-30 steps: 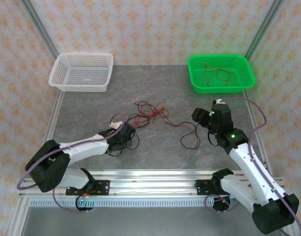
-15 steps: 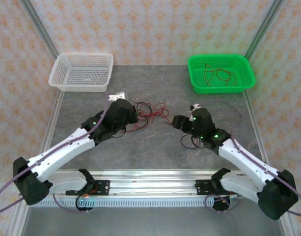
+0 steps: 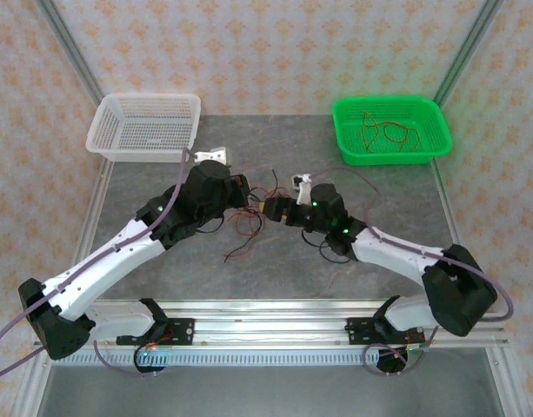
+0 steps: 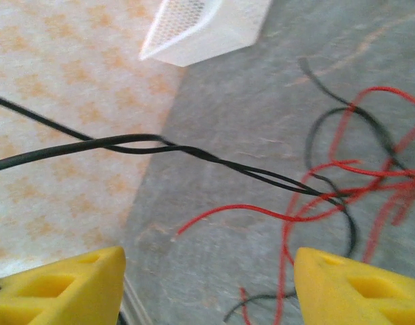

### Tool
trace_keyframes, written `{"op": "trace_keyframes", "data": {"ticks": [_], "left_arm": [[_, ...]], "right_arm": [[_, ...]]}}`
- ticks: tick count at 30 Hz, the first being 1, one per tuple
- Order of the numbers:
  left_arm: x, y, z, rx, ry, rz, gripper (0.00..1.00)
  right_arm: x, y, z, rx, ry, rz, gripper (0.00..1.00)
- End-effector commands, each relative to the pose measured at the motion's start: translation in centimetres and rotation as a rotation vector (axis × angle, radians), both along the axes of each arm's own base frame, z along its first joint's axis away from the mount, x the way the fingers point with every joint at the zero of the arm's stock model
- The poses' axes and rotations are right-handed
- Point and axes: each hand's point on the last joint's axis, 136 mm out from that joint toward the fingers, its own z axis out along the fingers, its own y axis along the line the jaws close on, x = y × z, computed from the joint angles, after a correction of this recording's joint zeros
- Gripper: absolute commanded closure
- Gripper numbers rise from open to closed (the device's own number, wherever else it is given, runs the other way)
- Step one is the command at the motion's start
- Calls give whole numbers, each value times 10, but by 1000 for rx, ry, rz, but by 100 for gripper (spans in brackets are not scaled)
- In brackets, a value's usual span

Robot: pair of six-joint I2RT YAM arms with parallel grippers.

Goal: Untangle the cables

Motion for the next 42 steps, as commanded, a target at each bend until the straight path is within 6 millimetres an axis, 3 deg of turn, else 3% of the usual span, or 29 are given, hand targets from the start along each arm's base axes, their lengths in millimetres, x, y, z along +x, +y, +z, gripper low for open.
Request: {"op": "trace_keyframes", "data": {"ticks": [1, 4, 10, 16, 20, 22, 23, 25, 31, 38, 42], "left_arm": [[3, -6, 19, -5, -41, -27, 100], [5, -7, 20, -3, -46, -26, 100], [5, -7, 22, -10, -46, -23, 100], [4, -5, 28, -29, -52, -12, 100], [3, -5, 30, -40, -51, -9, 100], [3, -5, 30, -44, -48, -11, 100], [3, -5, 31, -44, -48, -10, 100], [2, -4, 34, -44, -51, -6, 100], [5, 13, 67, 5, -112, 52, 100], [13, 51, 128, 119, -226, 191, 100], [21, 72, 149, 151, -269, 261, 100]], "right_arm": [[-2, 29, 44, 98, -139, 66, 34], [4, 34, 44, 40, -239, 41, 35], [30, 22, 54, -84, -489, -90, 39], [50, 28, 65, -128, -617, -135, 47], [63, 34, 66, -134, -634, -171, 62], [70, 32, 67, -124, -635, -210, 80], [73, 30, 68, -121, -631, -238, 95], [78, 25, 67, -117, -614, -280, 100], [93, 4, 25, -248, -504, -392, 100], [103, -49, -31, -383, -359, -555, 100], [105, -82, -54, -416, -288, -630, 100]]}}
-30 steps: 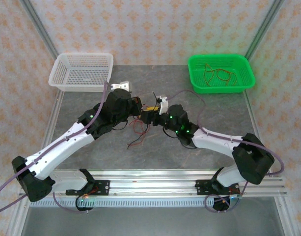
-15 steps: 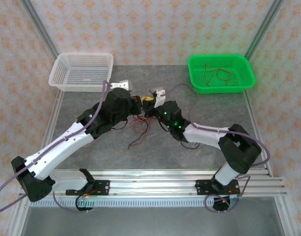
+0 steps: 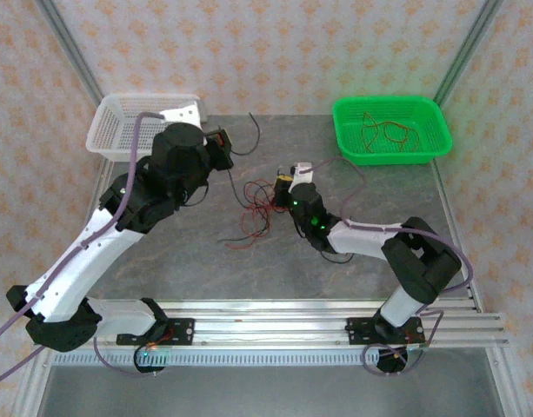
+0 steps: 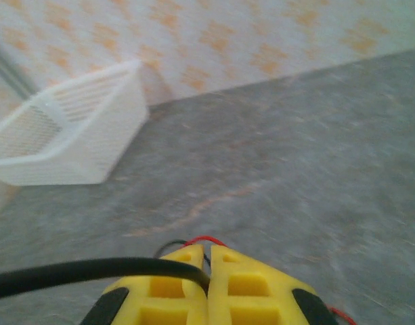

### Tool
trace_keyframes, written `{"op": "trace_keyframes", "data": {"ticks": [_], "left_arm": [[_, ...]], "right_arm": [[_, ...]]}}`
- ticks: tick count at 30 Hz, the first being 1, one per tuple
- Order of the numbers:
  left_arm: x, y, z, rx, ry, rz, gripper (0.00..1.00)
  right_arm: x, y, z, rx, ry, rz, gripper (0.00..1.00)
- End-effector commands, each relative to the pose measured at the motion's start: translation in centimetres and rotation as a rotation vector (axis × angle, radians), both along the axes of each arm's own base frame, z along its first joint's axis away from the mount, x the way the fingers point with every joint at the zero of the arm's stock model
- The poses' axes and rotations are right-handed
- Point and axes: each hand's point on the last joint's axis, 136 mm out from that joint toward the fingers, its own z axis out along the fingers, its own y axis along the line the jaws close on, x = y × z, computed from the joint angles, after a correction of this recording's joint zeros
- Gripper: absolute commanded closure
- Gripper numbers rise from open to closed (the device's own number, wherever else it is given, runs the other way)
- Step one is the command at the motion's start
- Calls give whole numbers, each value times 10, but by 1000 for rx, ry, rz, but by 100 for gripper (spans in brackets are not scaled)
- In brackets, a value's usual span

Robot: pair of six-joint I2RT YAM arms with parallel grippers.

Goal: Untangle the cables

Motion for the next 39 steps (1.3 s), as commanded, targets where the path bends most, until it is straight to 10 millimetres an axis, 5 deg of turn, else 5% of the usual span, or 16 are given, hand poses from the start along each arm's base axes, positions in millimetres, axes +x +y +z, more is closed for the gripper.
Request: {"op": "trace_keyframes", "data": {"ticks": [1, 18, 24, 33, 39], "left_arm": [[10, 31, 5, 112, -6, 112, 100], [32, 146, 86, 324, -164, 545, 100], [40, 176, 98, 386, -199, 656, 100], [89, 215, 88, 417, -207, 702, 100], [140, 244, 72, 411, -191, 697, 100]], "right_arm": [[4, -40, -29, -22, 71, -146, 100], [-17, -173, -73, -72, 190, -480, 100], [-25, -185, -78, -68, 231, -490, 98], [-35, -168, -56, -65, 309, -374, 26], [-59, -152, -31, 0, 325, -244, 5]]}}
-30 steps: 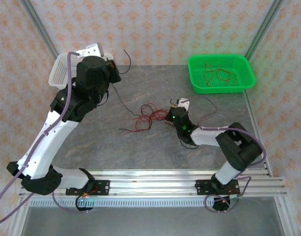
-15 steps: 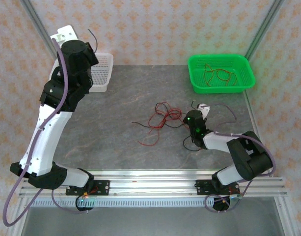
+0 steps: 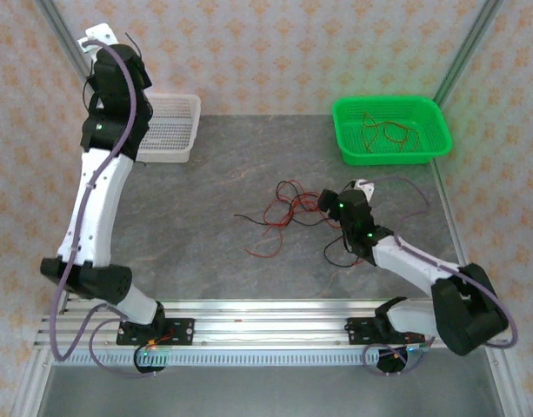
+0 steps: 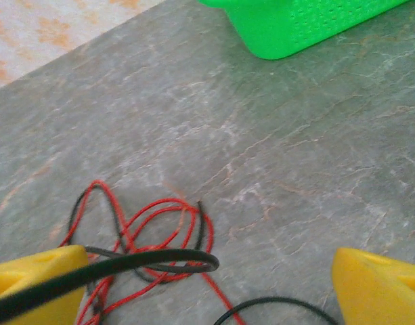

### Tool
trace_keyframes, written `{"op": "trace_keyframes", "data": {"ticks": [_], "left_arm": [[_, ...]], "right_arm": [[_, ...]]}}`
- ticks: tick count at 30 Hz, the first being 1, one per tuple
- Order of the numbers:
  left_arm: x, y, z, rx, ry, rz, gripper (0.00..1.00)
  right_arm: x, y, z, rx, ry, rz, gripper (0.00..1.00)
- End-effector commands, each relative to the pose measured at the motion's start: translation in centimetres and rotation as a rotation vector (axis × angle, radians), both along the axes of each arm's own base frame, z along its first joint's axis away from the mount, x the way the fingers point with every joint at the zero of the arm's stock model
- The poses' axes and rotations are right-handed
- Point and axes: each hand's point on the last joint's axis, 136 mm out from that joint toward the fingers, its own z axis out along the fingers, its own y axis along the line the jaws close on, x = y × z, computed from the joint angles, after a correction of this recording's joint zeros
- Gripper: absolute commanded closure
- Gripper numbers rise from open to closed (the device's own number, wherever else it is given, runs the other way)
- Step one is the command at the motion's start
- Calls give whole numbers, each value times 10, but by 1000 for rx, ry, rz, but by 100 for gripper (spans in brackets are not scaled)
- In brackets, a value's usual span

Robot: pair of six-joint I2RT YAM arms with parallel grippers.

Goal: Untangle the cables

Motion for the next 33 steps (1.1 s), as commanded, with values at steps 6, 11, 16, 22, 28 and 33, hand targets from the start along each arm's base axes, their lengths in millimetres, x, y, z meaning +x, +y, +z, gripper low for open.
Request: {"op": "trace_keyframes", "data": {"ticks": [6, 11, 16, 22, 28, 33], "left_arm": [[48, 22, 11, -24, -71, -69, 100], [51, 18, 35, -37, -115, -101, 100], [31, 13, 73, -35, -182, -134, 100], [25, 14, 81, -6, -220, -129, 100], [71, 14, 37, 32, -182, -148, 100], [116, 10, -25, 34, -155, -187, 100]], "right_arm": [[-47, 21, 36, 98, 5, 186, 5], [-72, 26, 57, 151, -29, 253, 6], [-83, 15, 67, 155, -42, 224, 7], [-80, 13, 74, 159, -61, 208, 7], [-78, 15, 73, 175, -55, 204, 8], [-86, 11, 61, 199, -29, 183, 8]]}}
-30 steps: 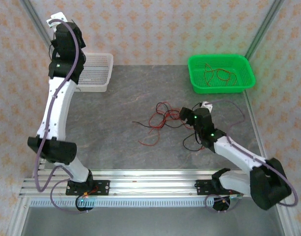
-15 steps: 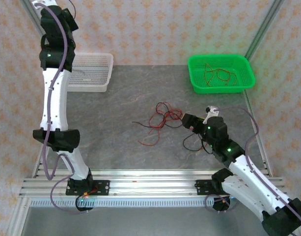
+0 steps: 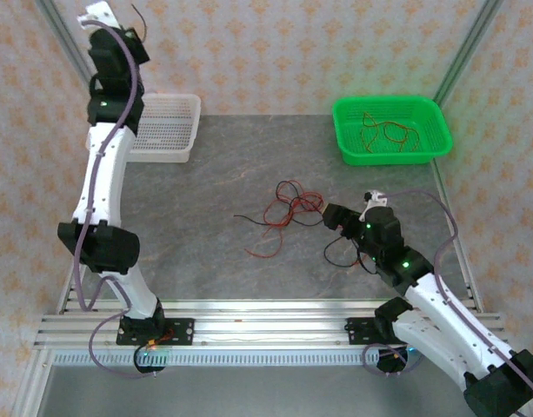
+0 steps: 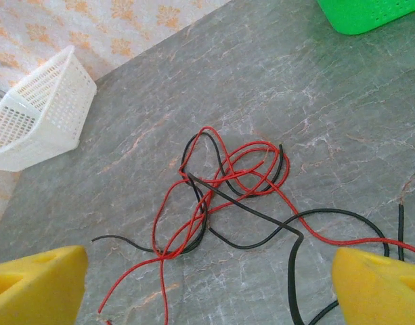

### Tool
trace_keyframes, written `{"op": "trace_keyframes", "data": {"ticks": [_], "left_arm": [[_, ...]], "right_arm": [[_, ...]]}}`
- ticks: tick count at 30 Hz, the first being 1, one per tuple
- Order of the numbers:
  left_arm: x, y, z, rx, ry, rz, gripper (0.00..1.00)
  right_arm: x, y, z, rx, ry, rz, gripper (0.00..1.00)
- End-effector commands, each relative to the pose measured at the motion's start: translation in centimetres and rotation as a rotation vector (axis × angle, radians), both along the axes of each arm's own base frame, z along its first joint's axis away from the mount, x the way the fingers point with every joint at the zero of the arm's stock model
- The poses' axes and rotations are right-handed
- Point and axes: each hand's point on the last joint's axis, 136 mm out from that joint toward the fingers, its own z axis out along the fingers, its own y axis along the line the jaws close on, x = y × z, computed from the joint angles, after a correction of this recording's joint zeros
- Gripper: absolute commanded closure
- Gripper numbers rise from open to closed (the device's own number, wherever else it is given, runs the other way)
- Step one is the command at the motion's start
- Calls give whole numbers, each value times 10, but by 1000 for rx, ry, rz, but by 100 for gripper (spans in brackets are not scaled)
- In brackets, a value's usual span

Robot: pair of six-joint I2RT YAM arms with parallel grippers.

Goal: Untangle the cables

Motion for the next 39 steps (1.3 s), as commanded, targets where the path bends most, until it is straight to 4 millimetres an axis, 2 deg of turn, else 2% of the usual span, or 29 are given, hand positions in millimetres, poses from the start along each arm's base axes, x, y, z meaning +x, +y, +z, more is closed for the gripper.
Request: {"op": "trace_keyframes", "data": {"ticks": [1, 4, 8, 11, 14, 23, 24, 26, 30, 31, 34, 39], "left_arm": [[35, -1, -39, 15, 4, -31, 100], [54, 2, -97, -16, 80, -29, 100], [75, 8, -189, -80, 215, -32, 100], [84, 9, -241, -119, 324, -45, 100], [87, 9, -277, -140, 423, -40, 100], [85, 32, -368, -206, 752, 70, 100], [85, 32, -372, -215, 776, 71, 92], [81, 31, -378, -234, 823, 72, 67], [76, 22, -358, -289, 847, 40, 32], [73, 19, -350, -303, 851, 28, 27], [63, 11, -323, -332, 849, -6, 22], [38, -6, -274, -370, 821, -87, 22]], "right_arm": [[-8, -5, -6, 27, 17, -25, 8], [-15, -9, -10, 46, 23, -37, 8], [-21, -11, -9, 49, 34, -35, 9], [-22, -10, -6, 46, 38, -27, 8], [-22, -10, -2, 48, 34, -27, 8], [-20, -7, 2, 41, 48, -18, 8], [-20, -8, 2, 34, 53, -20, 8], [-20, -9, 4, 17, 62, -27, 8], [-20, -11, 9, -9, 82, -33, 8], [-20, -12, 9, -14, 87, -36, 8], [-19, -12, 10, -28, 109, -39, 8], [-18, -13, 3, -58, 158, -52, 8]]}}
